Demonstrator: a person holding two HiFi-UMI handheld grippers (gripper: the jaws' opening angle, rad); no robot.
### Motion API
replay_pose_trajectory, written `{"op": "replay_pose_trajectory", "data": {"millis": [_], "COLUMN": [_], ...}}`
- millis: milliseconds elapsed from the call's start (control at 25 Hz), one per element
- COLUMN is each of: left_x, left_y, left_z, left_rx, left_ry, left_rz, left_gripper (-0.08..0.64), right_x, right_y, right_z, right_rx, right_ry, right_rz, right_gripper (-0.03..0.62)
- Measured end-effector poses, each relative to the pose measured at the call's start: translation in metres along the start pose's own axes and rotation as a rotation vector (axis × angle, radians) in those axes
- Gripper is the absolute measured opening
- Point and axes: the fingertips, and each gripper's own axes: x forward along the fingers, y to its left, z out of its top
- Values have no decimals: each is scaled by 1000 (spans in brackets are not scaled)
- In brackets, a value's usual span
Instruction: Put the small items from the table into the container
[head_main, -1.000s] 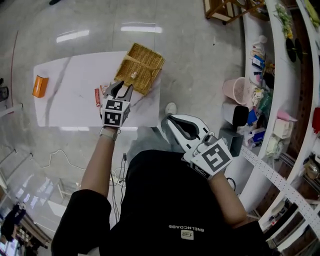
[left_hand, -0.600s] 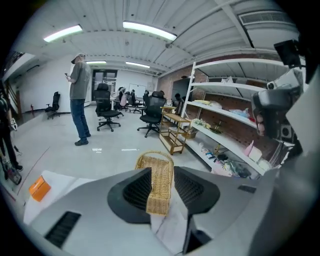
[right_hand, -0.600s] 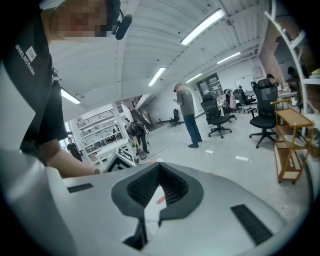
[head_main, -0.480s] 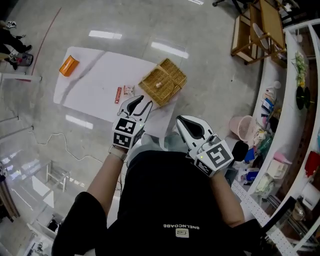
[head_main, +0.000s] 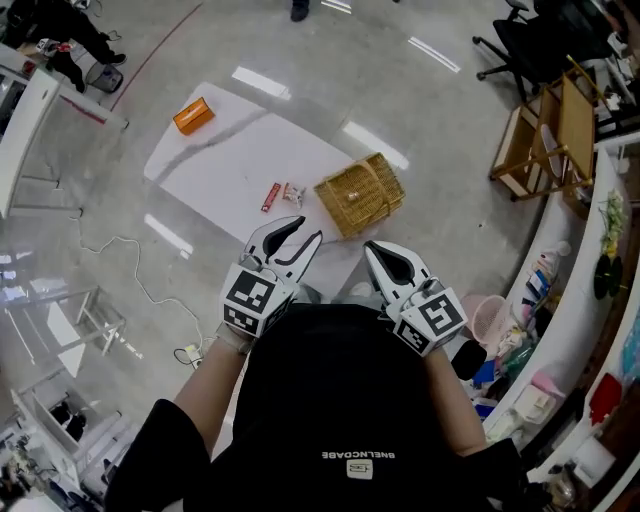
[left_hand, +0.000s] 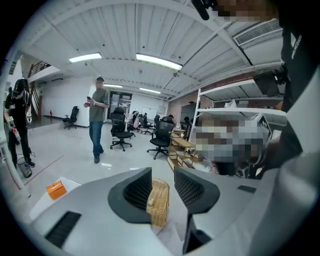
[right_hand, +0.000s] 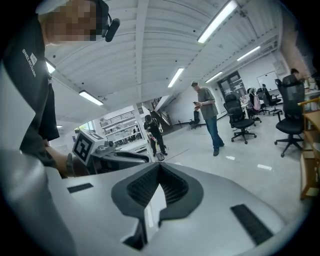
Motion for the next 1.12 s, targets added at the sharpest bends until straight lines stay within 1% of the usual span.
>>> {"op": "replay_pose_trajectory", "data": {"millis": [200, 320, 480, 600, 840, 1000, 1120], "left_x": [-35, -54, -76, -86, -94, -93, -92], "left_y": [-6, -9, -3, 1, 6, 2, 1], "left_z": [12, 17, 22, 21, 13, 13, 14], "left_rx": [19, 11, 19, 13, -3, 24, 26], "left_ry": [-83, -134, -195, -205, -193, -188, -201], "left_rz": [29, 33, 71, 85, 99, 95, 84], "left_gripper": [132, 110, 65, 57, 55, 49, 49], "right_x": [16, 23, 33, 36, 37, 34, 34], "right_y": [18, 30, 46, 54, 59, 59, 56], "right_z": [9, 12, 12, 11, 8, 5, 5], "right_rx": [-30, -47, -72, -82, -82, -76, -70], "right_ry": [-27, -37, -27, -22, -18, -12, -12], "right_rz": [72, 106, 147, 162, 161, 156, 148], "right_gripper": [0, 0, 0, 0, 0, 0, 0]}}
